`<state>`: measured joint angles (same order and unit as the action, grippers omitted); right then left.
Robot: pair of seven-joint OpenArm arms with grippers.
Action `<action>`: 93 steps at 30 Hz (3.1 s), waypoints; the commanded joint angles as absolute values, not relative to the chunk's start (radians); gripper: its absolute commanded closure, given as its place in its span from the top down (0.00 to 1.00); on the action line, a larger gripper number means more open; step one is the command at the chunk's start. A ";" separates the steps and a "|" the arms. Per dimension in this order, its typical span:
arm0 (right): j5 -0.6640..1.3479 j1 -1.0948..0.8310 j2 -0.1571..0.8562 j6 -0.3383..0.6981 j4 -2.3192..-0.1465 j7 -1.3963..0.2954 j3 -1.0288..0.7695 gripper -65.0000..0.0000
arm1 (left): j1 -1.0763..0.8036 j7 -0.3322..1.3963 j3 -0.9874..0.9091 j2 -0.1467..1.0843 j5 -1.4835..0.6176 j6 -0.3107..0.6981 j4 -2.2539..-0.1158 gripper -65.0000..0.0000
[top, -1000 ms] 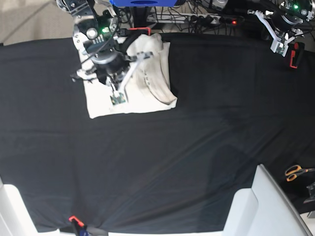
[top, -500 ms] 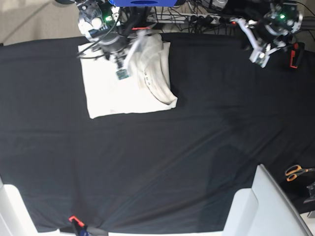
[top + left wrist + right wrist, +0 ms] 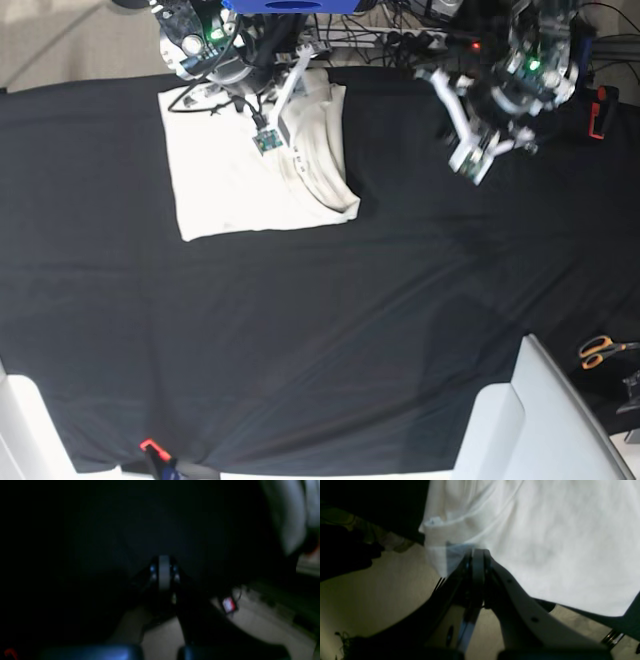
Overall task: Fold the T-shirt properly
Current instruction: 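Release the shirt and move the right gripper to its side, then grasp the shirt's collar edge with the left gripper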
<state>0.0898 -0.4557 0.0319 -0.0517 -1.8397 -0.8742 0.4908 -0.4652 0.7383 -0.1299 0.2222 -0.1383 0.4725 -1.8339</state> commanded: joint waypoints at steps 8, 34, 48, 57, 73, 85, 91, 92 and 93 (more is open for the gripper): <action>0.220 -0.375 0.051 -0.047 -1.771 -0.854 0.512 0.00 | -0.289 0.934 -0.133 0.171 -0.150 0.475 -1.916 0.00; 0.341 -0.312 0.137 -0.005 -1.966 -1.029 0.209 0.00 | -0.328 1.006 -0.139 0.058 -0.186 0.475 -1.913 0.56; 0.341 -0.312 0.151 -0.004 -1.959 -1.029 0.213 0.00 | -0.331 0.947 -0.240 0.209 -0.881 0.559 -1.656 0.82; 0.341 -0.331 0.151 -0.004 -1.931 -0.966 0.213 0.00 | -0.237 0.941 -0.090 0.199 -0.881 0.633 -1.468 0.81; 0.341 -0.334 0.163 -0.004 -1.925 -0.957 0.206 0.00 | -0.105 0.848 0.054 0.099 -0.817 0.659 -1.191 0.81; 0.341 -0.334 0.165 -0.004 -1.925 -0.957 0.203 0.00 | -0.048 0.800 0.150 0.067 -0.816 0.656 -1.109 0.76; 0.341 -0.341 0.166 -0.004 -1.925 -0.917 0.203 0.00 | -0.031 0.765 0.159 0.071 -0.816 0.653 -1.106 0.16; 0.341 -0.343 0.166 -0.004 -1.925 -0.917 0.203 0.00 | -0.030 0.765 0.159 0.071 -0.816 0.651 -1.106 0.06; 0.341 -0.344 0.170 -0.004 -1.925 -0.917 0.203 0.00 | -0.027 0.765 0.154 0.071 -0.816 0.651 -1.106 0.00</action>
<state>0.3370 -0.3481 0.1627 -0.0067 -1.9099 -0.9310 0.2085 -0.0437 0.7761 0.1570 0.0723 -0.7929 0.6369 -1.0908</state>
